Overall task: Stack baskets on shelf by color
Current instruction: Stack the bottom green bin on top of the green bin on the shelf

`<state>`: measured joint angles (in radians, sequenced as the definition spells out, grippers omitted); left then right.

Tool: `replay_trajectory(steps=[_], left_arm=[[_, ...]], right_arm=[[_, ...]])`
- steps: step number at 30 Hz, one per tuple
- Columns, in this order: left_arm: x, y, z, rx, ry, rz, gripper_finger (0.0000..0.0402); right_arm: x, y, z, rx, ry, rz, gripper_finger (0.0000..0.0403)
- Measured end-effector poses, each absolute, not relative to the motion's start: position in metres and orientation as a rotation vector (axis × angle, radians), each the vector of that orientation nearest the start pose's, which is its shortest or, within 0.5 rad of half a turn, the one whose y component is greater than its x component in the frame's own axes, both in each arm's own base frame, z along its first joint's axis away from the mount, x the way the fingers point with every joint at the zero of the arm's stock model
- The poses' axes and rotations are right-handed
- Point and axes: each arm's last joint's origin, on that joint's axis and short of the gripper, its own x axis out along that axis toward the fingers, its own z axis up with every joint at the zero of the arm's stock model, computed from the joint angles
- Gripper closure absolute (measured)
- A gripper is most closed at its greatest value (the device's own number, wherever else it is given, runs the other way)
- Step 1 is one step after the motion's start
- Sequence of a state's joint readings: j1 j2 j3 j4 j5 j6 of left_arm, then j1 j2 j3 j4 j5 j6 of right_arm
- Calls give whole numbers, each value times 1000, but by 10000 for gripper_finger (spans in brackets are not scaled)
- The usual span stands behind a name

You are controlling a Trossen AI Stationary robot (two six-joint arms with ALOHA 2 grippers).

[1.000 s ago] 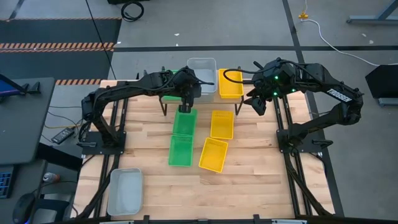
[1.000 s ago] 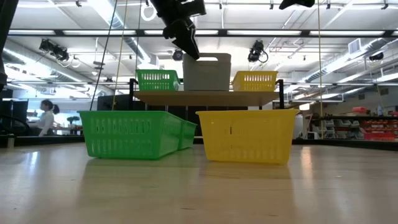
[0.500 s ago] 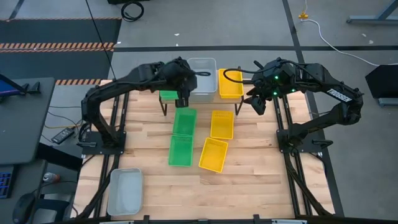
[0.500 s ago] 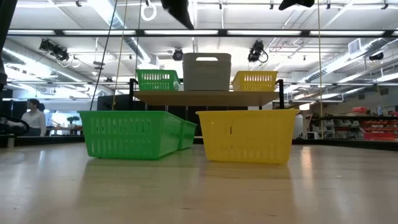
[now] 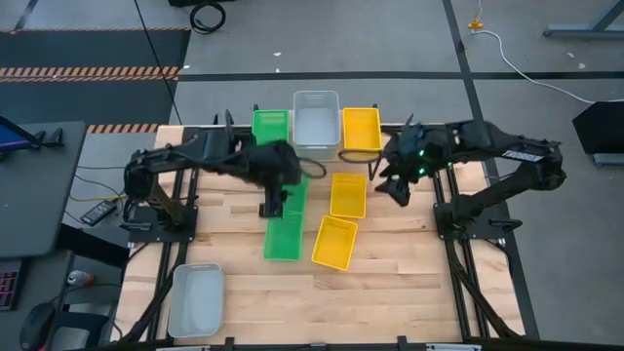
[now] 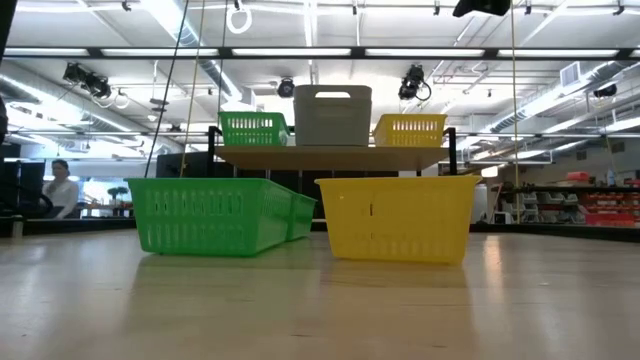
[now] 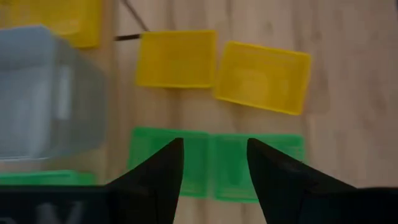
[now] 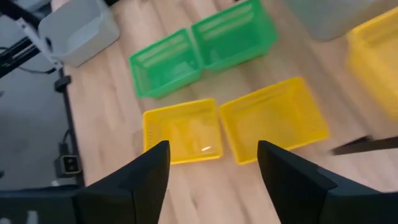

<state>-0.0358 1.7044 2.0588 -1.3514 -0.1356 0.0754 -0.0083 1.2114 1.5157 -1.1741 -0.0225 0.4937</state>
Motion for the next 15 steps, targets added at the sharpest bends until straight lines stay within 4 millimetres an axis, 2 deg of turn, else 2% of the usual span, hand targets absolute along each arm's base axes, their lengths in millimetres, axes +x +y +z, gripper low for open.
replay_trajectory(steps=[6,11,15], left_arm=[[316,-42,407,92,1067,-18,228],[314,-66,377,76,1153,-67,230],[308,-81,352,29,1156,-94,230]], right_arm=[[221,21,382,556,849,-136,126],[229,39,362,622,846,-94,119],[232,53,345,676,856,-78,119]])
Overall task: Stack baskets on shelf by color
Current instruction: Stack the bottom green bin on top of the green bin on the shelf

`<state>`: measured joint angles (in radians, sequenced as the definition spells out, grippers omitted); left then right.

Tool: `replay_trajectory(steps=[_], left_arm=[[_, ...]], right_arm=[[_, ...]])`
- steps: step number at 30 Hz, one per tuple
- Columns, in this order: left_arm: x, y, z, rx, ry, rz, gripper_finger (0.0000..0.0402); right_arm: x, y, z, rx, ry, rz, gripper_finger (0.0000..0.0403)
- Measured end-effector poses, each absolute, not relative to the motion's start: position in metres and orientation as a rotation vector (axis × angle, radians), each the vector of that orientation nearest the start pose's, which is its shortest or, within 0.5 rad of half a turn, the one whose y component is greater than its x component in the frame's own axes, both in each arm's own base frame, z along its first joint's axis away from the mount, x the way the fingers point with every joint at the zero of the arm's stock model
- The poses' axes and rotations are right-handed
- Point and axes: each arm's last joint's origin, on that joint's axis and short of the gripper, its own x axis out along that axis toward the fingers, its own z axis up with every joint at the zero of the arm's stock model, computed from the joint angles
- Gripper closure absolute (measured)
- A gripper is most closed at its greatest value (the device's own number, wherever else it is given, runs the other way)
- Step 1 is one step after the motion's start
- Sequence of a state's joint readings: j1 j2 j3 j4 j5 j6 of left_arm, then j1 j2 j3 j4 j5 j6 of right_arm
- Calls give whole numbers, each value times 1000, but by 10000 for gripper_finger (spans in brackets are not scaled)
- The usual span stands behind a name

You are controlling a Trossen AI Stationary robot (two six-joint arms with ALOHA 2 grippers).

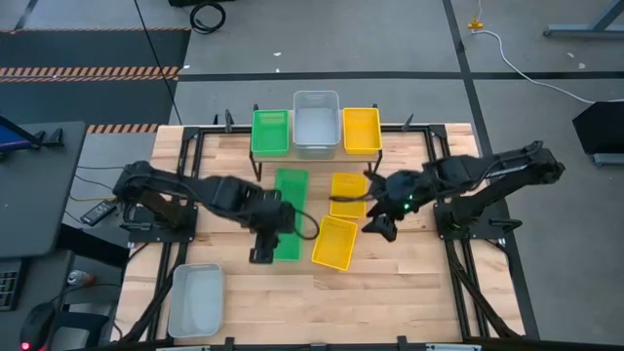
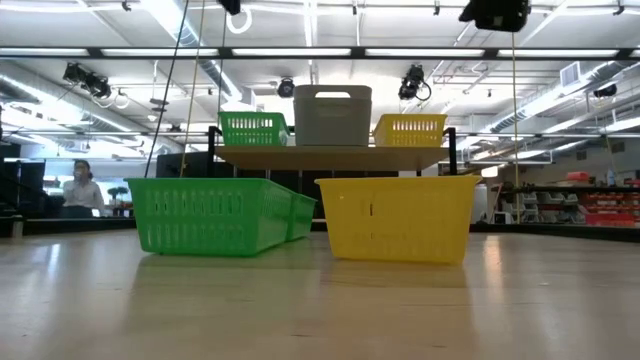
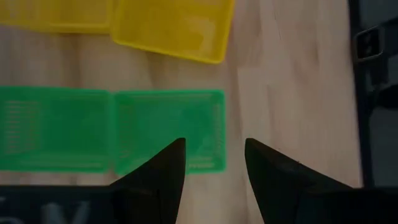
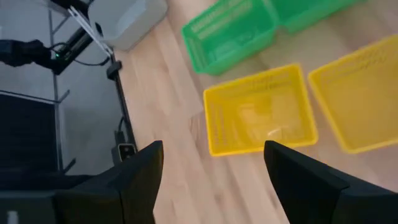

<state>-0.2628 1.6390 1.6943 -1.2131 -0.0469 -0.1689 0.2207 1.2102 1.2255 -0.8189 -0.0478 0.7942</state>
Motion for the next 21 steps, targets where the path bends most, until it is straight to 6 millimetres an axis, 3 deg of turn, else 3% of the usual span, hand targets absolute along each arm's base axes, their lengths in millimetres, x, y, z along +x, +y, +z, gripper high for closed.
replay_trajectory(steps=[4,10,21], left_arm=[[297,-93,329,-18,1165,-93,230],[288,-114,317,-65,1141,-112,230],[281,-140,265,-154,1130,-104,230]], right_arm=[[233,65,328,710,865,-61,119],[232,77,313,732,892,-44,119],[232,79,311,803,893,-70,119]])
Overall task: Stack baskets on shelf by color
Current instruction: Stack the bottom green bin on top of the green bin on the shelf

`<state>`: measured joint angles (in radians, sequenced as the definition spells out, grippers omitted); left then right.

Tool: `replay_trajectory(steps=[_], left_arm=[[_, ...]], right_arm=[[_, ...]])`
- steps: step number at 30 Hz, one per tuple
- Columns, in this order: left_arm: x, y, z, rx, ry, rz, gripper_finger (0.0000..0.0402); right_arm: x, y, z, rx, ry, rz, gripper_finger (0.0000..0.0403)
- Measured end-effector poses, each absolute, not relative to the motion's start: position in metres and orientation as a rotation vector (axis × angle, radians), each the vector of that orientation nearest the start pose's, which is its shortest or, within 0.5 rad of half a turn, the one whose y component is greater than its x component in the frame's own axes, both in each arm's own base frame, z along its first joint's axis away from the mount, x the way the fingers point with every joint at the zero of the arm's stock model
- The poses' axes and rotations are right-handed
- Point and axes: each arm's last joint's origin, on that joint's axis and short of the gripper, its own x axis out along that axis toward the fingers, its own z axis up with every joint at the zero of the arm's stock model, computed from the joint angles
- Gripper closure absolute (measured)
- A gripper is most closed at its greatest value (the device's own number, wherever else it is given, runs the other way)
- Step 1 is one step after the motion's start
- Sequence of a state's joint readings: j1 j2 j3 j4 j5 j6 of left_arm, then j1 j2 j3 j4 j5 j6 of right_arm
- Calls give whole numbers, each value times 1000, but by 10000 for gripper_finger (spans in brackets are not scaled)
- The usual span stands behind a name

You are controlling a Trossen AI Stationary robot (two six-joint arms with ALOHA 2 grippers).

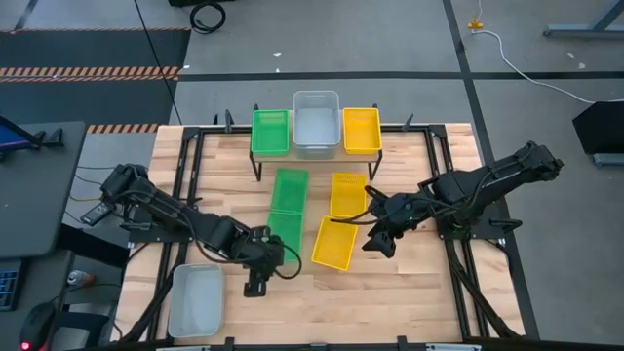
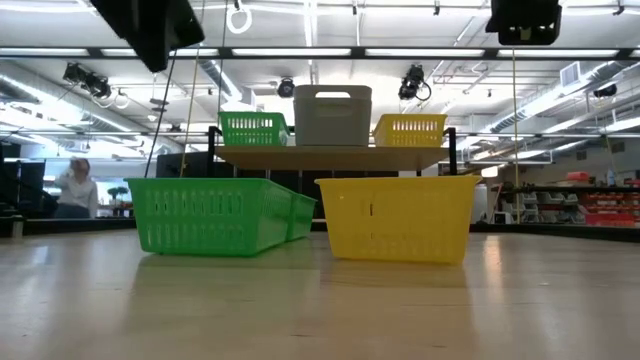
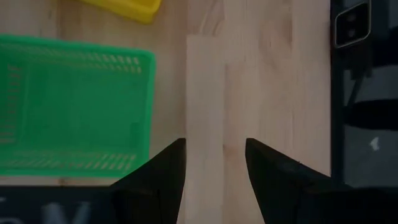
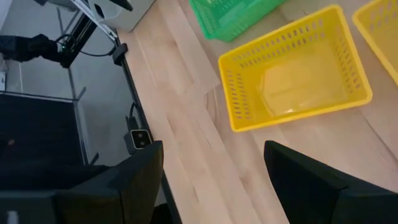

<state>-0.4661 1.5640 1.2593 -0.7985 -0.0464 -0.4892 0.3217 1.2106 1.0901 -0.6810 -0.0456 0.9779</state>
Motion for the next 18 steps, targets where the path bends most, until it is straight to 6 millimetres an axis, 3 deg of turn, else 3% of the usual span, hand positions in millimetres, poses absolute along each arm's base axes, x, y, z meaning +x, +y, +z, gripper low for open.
replay_trajectory(steps=[9,15,18], left_arm=[[280,-154,266,-157,1053,-132,230],[282,-158,268,-121,1008,-169,230],[281,-158,267,-104,1010,-176,230]], right_arm=[[235,85,317,993,844,-68,119],[257,101,328,1074,638,38,119],[268,111,323,1072,617,80,119]])
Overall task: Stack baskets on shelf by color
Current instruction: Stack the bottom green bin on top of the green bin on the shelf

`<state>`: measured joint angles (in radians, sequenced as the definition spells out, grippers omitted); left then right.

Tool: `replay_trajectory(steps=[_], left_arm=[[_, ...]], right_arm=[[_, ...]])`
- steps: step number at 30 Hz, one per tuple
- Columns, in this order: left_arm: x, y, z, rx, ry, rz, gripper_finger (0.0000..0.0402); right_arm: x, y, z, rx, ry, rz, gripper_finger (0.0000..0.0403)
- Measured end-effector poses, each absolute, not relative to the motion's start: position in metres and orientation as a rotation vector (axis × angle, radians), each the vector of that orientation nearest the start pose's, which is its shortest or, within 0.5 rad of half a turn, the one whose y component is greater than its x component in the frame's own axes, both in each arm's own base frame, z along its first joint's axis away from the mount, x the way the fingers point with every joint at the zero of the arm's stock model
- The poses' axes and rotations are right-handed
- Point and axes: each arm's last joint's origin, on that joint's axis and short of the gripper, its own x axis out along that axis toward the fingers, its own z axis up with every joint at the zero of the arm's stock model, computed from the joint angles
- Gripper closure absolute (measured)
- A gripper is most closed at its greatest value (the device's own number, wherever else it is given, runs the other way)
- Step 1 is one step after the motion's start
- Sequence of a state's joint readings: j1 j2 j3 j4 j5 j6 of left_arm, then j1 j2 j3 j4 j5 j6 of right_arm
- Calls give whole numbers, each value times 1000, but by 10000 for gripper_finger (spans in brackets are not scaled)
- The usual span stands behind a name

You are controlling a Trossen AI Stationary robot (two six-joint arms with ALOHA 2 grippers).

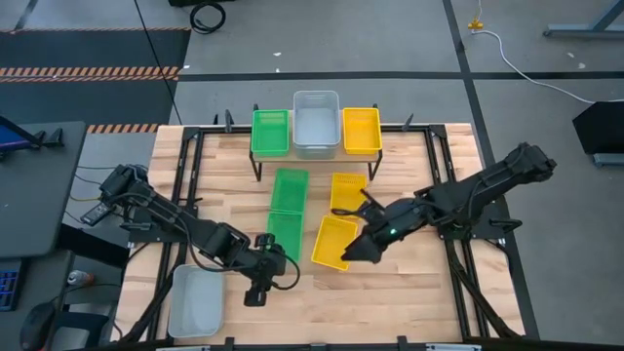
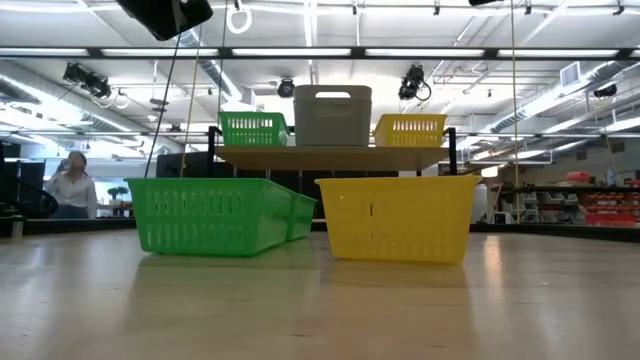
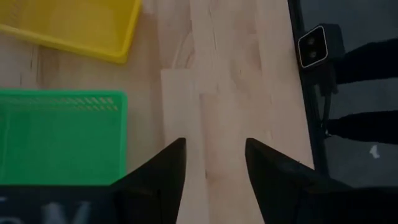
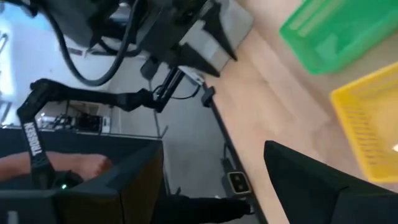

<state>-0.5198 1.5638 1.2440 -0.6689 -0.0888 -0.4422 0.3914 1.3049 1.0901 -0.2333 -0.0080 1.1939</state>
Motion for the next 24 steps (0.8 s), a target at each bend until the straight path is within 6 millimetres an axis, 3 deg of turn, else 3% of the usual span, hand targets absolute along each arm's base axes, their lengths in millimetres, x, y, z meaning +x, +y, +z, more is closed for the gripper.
replay_trajectory(steps=[8,15,24], left_arm=[[268,-162,236,-110,1094,-198,230],[264,-167,233,-63,1060,-138,230],[267,-160,235,-11,1022,-30,230]], right_arm=[[291,151,294,1102,665,158,119],[296,171,268,1094,763,133,119],[286,178,277,1077,795,224,119]])
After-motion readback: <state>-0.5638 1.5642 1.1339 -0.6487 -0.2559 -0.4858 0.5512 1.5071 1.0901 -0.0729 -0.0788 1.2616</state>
